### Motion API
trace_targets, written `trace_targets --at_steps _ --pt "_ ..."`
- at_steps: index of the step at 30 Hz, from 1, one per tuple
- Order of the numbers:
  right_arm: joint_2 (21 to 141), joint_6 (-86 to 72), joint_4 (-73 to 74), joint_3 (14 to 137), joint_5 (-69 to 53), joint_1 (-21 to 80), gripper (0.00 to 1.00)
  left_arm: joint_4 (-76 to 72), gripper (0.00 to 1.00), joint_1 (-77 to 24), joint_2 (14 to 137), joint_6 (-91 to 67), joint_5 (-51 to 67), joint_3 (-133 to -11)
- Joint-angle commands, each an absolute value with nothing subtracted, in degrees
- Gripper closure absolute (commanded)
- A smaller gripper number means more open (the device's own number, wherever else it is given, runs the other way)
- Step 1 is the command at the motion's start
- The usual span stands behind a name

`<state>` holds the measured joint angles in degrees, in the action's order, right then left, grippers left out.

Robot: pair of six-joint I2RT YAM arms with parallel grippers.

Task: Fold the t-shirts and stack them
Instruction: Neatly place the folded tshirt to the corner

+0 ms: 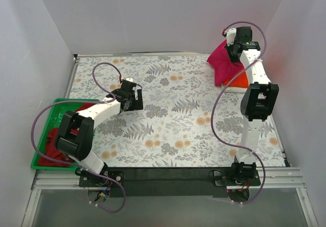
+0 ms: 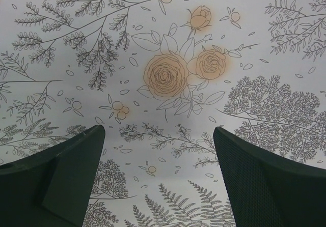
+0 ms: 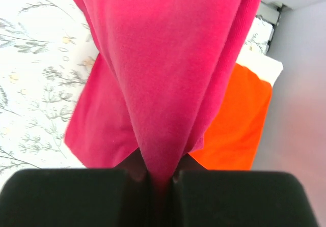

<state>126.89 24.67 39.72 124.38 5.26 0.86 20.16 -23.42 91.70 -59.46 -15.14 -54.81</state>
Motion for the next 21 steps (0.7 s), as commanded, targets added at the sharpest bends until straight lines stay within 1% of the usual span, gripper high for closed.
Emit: trace_targets --at_steps 1,4,7,12,17,21 --pt "122.52 23.91 37.27 126.04 0.44 -3.42 0.99 20.21 0.19 -23.55 91.50 -59.85 -13.80 -56.16" --pt "122.17 21.71 37.00 124.47 -4.82 -6.23 0.99 20.04 0.19 -23.47 91.49 -59.85 -13.71 -55.90" --pt "121.47 21.27 35.42 121.48 -5.80 -8.08 0.99 19.95 0.19 -23.55 91.41 -59.77 -13.45 -55.99" --pt "123.56 21.36 34.45 120.76 -7.90 -10.28 0.99 19.95 0.20 -23.47 91.23 -59.59 -13.45 -55.90" --pt "126.64 23.03 33.58 120.06 -6.86 -10.72 0.99 20.04 0.20 -23.55 91.49 -59.68 -13.19 -55.90" --pt "130.07 23.73 32.87 121.37 -3.70 -10.72 0.98 19.95 0.20 -23.47 91.93 -59.59 -12.83 -55.90"
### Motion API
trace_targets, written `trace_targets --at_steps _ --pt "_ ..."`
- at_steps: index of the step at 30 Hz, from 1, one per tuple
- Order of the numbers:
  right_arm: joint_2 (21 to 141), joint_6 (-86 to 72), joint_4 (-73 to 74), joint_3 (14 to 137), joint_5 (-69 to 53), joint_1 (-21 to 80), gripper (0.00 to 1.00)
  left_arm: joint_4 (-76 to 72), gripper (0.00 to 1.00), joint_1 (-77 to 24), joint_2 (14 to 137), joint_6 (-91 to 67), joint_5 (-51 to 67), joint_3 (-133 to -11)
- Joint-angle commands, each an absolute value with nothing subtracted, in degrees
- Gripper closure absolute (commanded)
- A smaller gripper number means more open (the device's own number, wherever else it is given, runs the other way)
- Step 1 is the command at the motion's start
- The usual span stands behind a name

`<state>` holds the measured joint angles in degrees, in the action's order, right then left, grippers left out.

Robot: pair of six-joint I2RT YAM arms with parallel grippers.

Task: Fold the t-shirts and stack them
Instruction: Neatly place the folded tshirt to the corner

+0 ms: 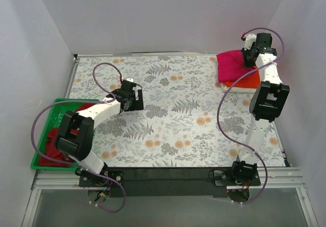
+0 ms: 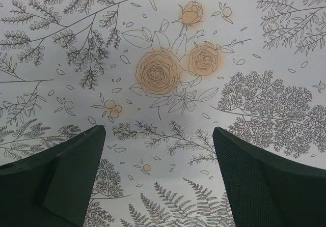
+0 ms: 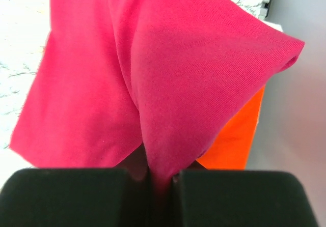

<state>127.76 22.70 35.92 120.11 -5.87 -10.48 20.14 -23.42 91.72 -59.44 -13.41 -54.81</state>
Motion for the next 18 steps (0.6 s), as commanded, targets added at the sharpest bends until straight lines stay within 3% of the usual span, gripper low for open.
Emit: trace_targets --at_steps 1,7,12,18 --pt "130.51 23.73 32.87 122.42 -3.34 -10.72 0.97 19.86 0.20 -23.55 92.19 -59.59 -12.66 -55.99" --pt "130.43 24.96 29.62 123.57 -1.06 -9.49 0.92 19.86 0.20 -23.55 93.16 -59.50 -12.04 -56.25" --pt "131.57 23.91 27.60 122.87 6.39 -9.41 0.69 19.86 0.20 -23.47 93.34 -59.42 -12.13 -56.25" --pt "131.04 22.59 23.30 121.29 13.18 -9.41 0.66 19.86 0.21 -23.55 93.16 -59.50 -12.22 -56.25"
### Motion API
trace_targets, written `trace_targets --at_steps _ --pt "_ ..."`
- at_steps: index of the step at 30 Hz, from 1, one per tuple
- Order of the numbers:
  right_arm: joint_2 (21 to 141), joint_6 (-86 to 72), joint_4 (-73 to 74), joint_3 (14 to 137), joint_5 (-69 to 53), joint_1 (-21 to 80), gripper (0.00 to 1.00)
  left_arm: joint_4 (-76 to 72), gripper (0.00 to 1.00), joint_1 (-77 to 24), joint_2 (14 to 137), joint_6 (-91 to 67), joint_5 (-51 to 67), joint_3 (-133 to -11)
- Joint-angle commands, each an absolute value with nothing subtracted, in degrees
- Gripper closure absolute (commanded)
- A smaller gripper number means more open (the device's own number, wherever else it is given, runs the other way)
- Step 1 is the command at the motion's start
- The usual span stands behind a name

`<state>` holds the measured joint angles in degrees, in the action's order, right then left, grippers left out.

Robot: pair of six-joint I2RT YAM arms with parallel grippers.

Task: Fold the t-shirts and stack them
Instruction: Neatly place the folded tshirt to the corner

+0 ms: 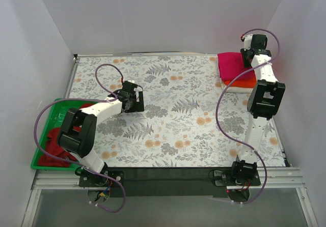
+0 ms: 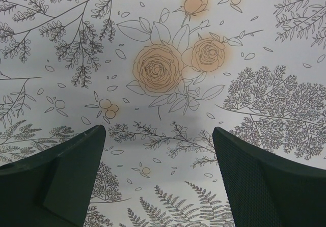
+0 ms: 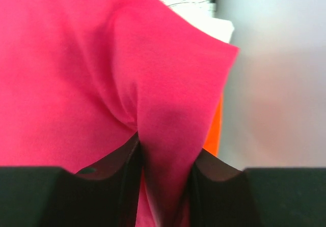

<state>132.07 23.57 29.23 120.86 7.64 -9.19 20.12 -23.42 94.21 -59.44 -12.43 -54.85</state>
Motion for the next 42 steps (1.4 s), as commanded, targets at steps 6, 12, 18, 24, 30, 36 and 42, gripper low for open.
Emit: trace_targets --at_steps 6,12,18,24,30,36,42 --pt "130.69 22.94 20.31 121.38 14.15 -9.41 0.67 19.86 0.21 -23.47 92.99 -59.33 -12.22 -56.25" --pt "128.41 19.17 19.86 118.30 19.31 -9.32 0.50 19.86 0.21 -23.55 92.64 -59.33 -12.04 -56.34" --pt "119.90 9.59 20.30 111.90 12.50 -9.32 0.40 19.78 0.21 -23.55 91.41 -59.24 -12.48 -56.51" --pt "112.68 1.06 19.95 102.94 -1.67 -7.39 0.42 19.78 0.22 -23.56 89.56 -58.89 -13.71 -56.08" --pt "114.08 -2.54 18.28 100.46 -7.20 -3.96 0.50 19.78 0.22 -23.55 88.24 -58.71 -14.33 -55.99" --pt "119.09 -4.39 16.79 98.62 -9.76 -3.52 0.54 19.69 0.23 -23.64 88.07 -58.54 -14.50 -55.90" --pt "118.22 -4.39 16.70 90.27 -6.50 -3.95 0.54 19.78 0.23 -23.55 88.42 -58.10 -14.68 -55.81"
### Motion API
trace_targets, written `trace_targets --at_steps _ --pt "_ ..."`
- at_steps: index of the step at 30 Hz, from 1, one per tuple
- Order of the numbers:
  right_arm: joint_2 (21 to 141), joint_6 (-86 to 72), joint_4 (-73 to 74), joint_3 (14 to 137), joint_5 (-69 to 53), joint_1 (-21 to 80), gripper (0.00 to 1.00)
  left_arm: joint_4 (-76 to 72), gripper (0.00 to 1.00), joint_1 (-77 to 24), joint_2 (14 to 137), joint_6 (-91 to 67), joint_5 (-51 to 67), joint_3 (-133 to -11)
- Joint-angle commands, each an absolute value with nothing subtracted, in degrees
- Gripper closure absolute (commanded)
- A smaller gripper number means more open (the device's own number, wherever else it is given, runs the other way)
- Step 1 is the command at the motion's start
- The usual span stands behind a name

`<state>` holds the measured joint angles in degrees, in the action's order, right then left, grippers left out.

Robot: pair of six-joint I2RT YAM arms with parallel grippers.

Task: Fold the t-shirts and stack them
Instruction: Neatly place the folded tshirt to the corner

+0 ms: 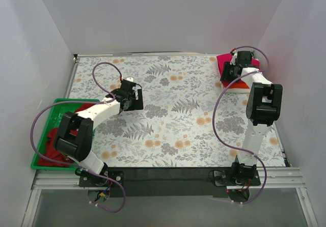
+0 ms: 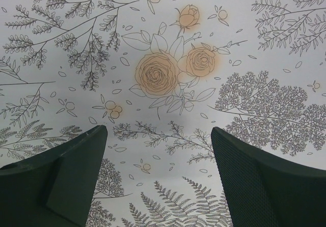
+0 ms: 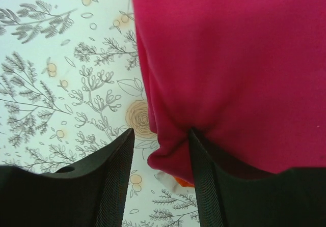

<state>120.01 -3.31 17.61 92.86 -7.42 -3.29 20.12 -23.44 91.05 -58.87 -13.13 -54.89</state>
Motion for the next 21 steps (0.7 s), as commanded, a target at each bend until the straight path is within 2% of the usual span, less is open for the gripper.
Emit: trace_targets --at_steps 1,6,11,15,21 --pt "117.43 -4.22 16.61 89.31 -6.85 -3.96 0.55 19.78 0.24 -23.55 88.42 -58.18 -14.59 -55.90" --pt "112.60 -3.78 16.61 87.71 -9.14 -4.22 0.55 19.86 0.24 -23.55 88.68 -58.10 -14.41 -56.07" --pt "109.25 -3.95 15.04 94.12 -4.66 -6.85 0.55 20.04 0.24 -23.55 88.95 -58.01 -15.29 -56.07" --pt "111.53 -6.58 7.76 99.04 -4.04 -10.01 0.55 20.04 0.24 -23.55 89.03 -57.92 -15.82 -55.90" --pt "121.89 -12.46 0.53 105.72 -6.15 -12.65 0.54 19.51 0.24 -23.56 90.00 -57.48 -17.14 -55.55"
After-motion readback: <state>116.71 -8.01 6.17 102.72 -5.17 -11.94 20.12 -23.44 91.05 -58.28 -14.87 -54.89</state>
